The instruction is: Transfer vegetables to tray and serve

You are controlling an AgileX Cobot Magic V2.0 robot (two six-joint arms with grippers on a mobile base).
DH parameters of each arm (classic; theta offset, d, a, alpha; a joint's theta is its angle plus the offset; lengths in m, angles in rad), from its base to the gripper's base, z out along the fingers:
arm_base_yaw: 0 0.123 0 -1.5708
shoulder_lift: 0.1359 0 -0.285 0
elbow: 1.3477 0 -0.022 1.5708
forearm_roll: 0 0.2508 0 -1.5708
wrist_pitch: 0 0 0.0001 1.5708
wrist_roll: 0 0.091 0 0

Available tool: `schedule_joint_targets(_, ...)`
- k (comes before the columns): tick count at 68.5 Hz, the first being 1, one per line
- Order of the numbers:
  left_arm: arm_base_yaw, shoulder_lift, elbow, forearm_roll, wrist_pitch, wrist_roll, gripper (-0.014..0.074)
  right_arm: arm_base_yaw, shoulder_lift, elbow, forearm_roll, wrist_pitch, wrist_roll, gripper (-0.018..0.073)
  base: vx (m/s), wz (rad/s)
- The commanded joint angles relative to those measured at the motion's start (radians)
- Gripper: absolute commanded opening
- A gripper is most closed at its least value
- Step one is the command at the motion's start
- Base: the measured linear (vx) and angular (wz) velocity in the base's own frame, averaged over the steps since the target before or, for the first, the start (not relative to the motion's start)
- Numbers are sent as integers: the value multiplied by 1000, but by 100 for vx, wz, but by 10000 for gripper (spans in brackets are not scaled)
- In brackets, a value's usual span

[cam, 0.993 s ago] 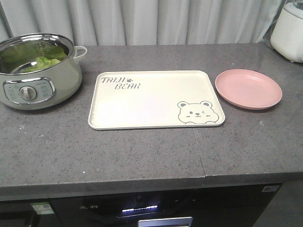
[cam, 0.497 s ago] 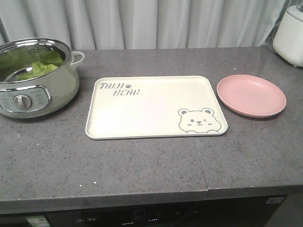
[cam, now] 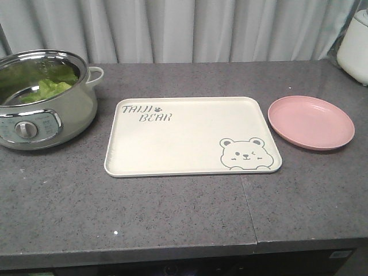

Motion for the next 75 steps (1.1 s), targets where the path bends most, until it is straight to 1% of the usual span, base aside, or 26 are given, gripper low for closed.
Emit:
schedule_joint_targets(1, -3, -14, 28, -9, -70, -4, -6, 1, -7, 16, -12, -78, 0, -6, 3, 1)
schedule_joint_targets(75, -3, -14, 28, -9, -70, -4, -6, 1, -7, 16, -12, -78, 0, -6, 1, 1)
